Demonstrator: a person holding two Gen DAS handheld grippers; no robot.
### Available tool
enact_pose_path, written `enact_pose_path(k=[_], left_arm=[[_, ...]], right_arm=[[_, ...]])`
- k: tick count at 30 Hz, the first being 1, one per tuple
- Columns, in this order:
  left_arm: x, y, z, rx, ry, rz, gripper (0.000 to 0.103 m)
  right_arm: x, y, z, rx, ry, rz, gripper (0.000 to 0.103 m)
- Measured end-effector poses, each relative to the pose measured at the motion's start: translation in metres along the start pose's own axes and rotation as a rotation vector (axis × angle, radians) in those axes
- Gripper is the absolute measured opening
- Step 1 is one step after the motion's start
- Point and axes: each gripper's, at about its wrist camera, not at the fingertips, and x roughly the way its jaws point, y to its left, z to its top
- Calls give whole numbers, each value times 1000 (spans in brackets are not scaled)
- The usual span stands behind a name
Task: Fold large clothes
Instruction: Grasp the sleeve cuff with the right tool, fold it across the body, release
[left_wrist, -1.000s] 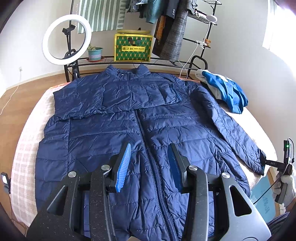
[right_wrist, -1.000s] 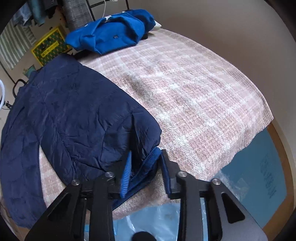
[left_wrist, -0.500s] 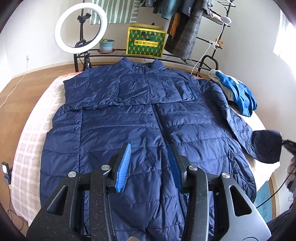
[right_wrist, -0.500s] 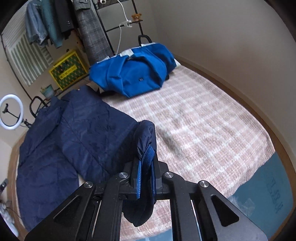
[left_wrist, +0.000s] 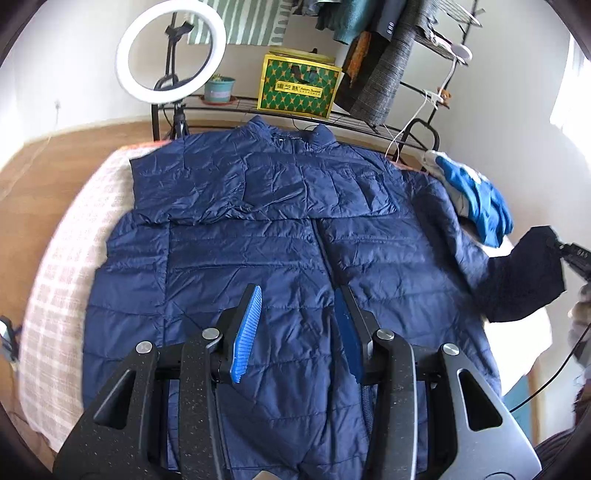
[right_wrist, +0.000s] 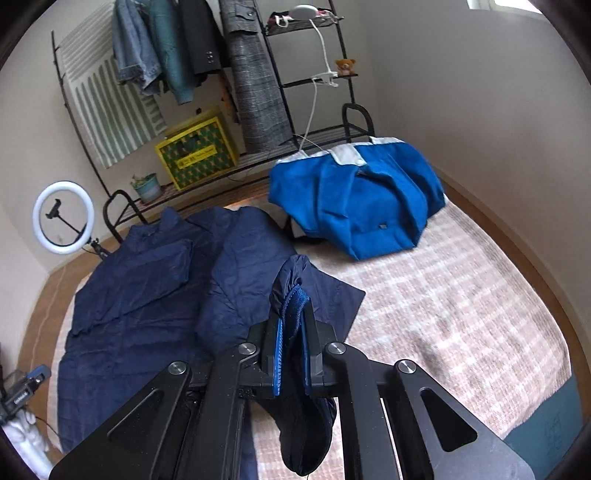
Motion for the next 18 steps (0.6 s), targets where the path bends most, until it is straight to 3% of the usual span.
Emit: enact_pose_path(k=[8,18], left_arm=[[-2,-3,25,-7,-26,-19,42],[31,1,34,-93,26,-91,42]], right_arm=[[26,83,7,-131,35,161,7],[105,185,-45,-249,220,367,7]])
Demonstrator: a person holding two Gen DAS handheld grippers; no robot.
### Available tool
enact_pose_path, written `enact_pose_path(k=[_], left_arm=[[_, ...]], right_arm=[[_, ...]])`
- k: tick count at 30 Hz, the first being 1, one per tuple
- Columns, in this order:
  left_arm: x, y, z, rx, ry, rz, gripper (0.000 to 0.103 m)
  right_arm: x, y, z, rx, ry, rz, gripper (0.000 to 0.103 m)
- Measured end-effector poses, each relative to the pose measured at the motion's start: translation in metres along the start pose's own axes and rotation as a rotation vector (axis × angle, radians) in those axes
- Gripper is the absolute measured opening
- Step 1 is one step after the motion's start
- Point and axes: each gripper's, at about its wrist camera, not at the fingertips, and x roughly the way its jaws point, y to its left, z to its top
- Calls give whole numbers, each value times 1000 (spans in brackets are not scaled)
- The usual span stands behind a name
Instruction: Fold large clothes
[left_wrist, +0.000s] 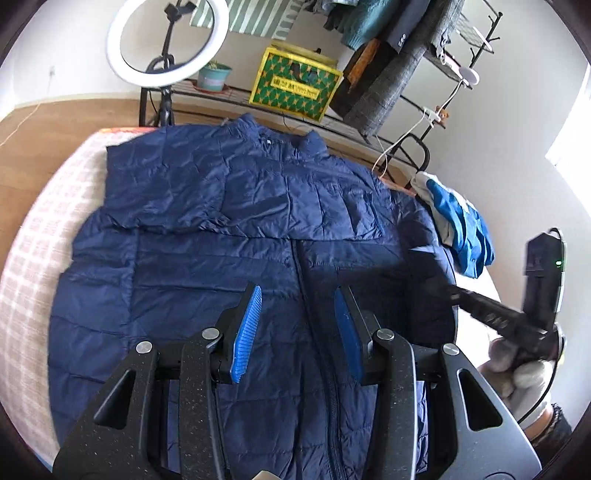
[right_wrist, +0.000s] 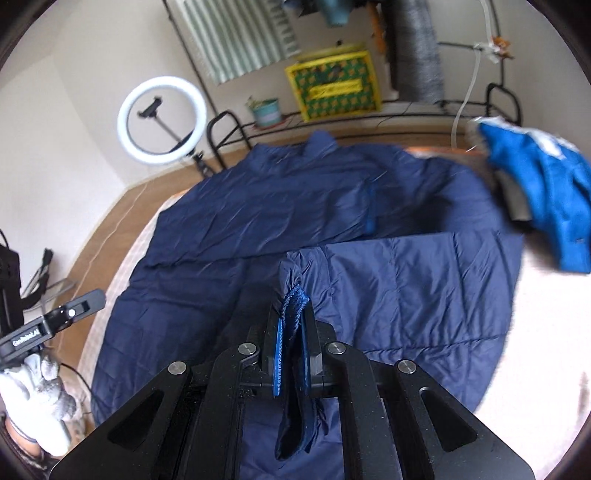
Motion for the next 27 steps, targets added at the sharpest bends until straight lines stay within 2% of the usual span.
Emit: enact_pose_path(k=[4,5,6,9,12,15,19,24,26,27], left_arm=[[23,-8,-5,7,61,-42,42],[29,-11,-6,7,76,-57,42],[34,-14,-7,5,91,-71,42],[53,-27,-11,5,150,-121,55],[74,-42,-14,20,211,-156,57],[95,-53,-16,17,263,-165,57],[128,-61,-19,-24,336,-171,57],[154,-72,-21,-1,358,-142,57],[158,-77,-17,22,345,-132,41],[160,-79,-15,34,341,-122,24]], right_arm=[[37,11,-6,-11,60,54,16],[42,11,-7,-9,75,68,27],[44,9,-7,0,82,95,32],[38,1,-5,30,50,146,38],[16,-17,-4,77,4,168,42],[-11,-39,-5,99,-45,132,42],[-48,-77,-14,140,-103,43,42],[-82,-126,-24,215,-140,-35,42],[-91,-143,-24,229,-150,-68,42],[-93,-149,-24,231,-154,-83,42]])
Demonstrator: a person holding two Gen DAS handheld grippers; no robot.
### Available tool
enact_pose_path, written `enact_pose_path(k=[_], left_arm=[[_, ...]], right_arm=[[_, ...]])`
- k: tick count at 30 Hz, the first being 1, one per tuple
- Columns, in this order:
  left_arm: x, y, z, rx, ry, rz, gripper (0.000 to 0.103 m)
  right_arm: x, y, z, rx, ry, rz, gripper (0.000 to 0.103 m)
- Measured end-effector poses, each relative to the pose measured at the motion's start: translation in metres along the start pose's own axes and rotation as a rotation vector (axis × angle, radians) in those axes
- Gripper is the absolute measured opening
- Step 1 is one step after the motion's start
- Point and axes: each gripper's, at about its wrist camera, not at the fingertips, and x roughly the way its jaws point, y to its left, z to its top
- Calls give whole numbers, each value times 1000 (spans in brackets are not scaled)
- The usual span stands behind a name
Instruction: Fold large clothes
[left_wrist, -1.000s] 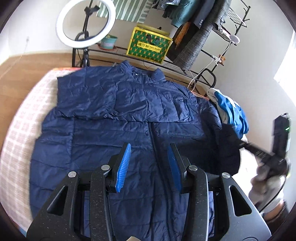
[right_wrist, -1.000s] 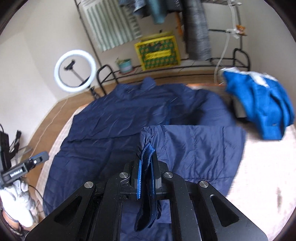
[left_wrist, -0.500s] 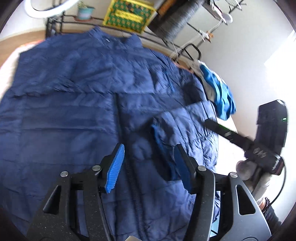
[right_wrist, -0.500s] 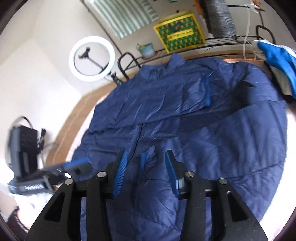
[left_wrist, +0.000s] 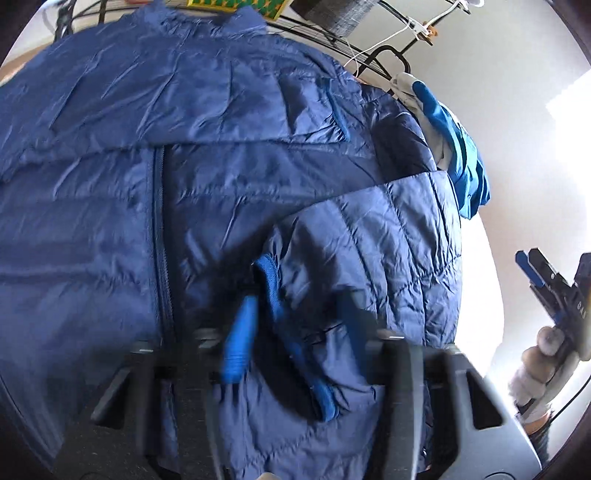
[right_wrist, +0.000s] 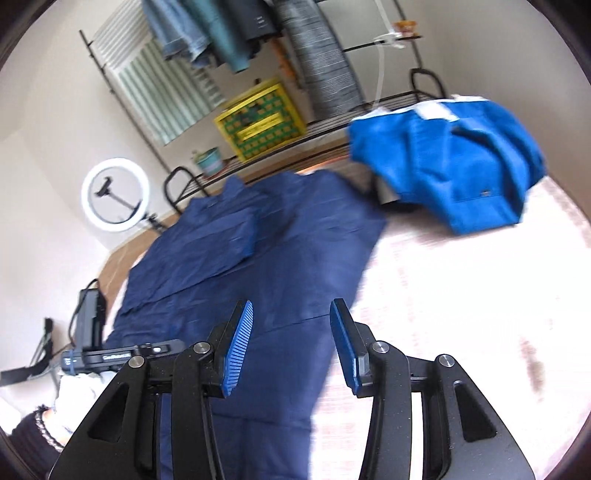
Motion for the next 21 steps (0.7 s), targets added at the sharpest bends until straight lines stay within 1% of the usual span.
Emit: enact_pose_path(k=[1,3,5,7,10,12,16,20,21], left_arm=[[1,-2,3,10,-4,10,14],[1,-6,9,30,-16,16,5],[-4,-12,16,77,-47,54,4],[-15,-17,25,128,-95,85,4],[-36,-16,43,154,-155,103,3],[-49,-12,57,174,-197,140,3],[-74,8,87,179,-278,206,3],[-84,31,112,169,-336,269,3],[-88,41,119,160,-347,289,3]], right_arm=[[-1,-6,3,1,-5,-16,42],[2,-14,7,9,-10,-35,42],[8,-20,10,23,-7,-40,42],[14,-25,11,26,-1,-47,42],[23,-30,9,24,9,-56,42],[31,-31,10,24,21,-55,42],[50,-25,18,-6,38,-70,42],[75,-11,27,-64,59,-92,42],[83,-7,30,-78,66,-97,42]])
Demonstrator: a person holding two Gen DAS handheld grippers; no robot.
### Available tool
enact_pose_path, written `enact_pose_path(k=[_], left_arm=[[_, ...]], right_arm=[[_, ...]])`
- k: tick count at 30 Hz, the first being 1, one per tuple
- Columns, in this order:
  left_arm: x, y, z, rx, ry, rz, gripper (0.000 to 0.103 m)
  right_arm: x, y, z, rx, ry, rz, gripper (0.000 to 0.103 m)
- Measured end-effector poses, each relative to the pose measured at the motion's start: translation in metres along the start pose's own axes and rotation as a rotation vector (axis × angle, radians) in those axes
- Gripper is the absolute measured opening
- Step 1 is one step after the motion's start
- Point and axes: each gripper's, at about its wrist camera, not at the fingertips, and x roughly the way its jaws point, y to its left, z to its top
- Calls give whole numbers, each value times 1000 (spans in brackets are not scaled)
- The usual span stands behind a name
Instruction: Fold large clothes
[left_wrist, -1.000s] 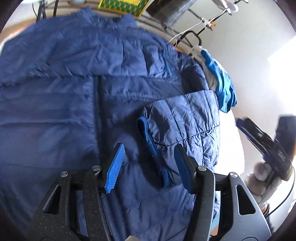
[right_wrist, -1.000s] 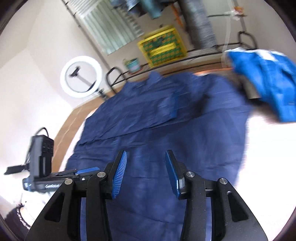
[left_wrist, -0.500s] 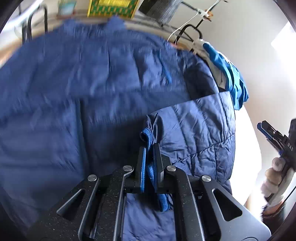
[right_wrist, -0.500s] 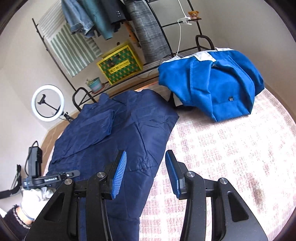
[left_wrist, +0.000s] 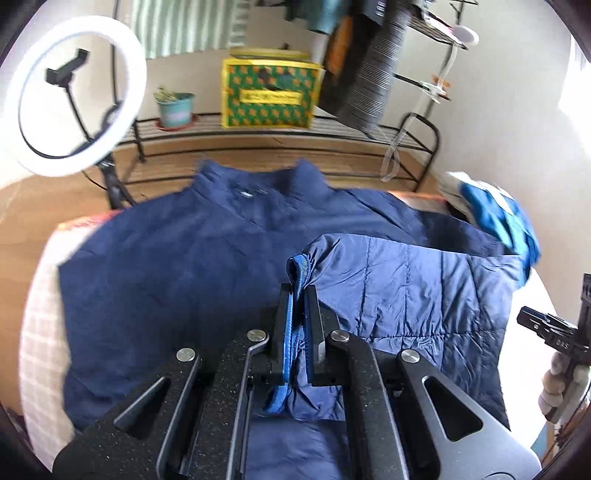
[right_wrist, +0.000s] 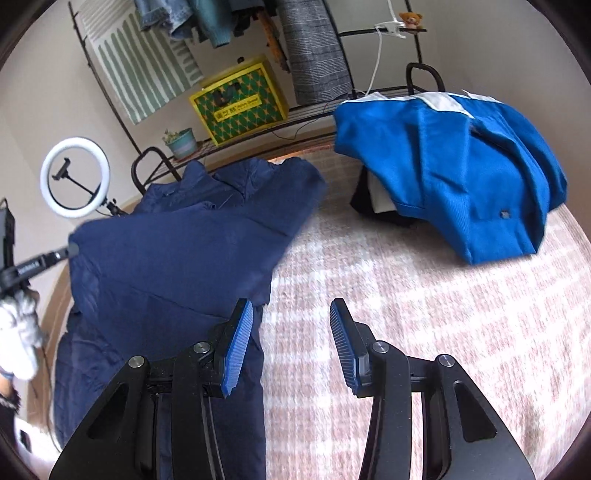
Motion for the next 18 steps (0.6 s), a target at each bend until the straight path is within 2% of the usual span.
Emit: enact_pose_path(k=[7,11,16,18], left_arm=[[16,61,9,-49,-12,108,3],[24,81,8,-52,-15,141,3],[33,96,2,-69,-19,147,3],[35,104,1,-77,-22,158,3]], right_arm=[[45,28,28,-92,26,-23,42],[73,45,42,-144,52,-58,42],[113,48,61,-136,98,-183,42],[126,44,66,-118,116,-206,42]])
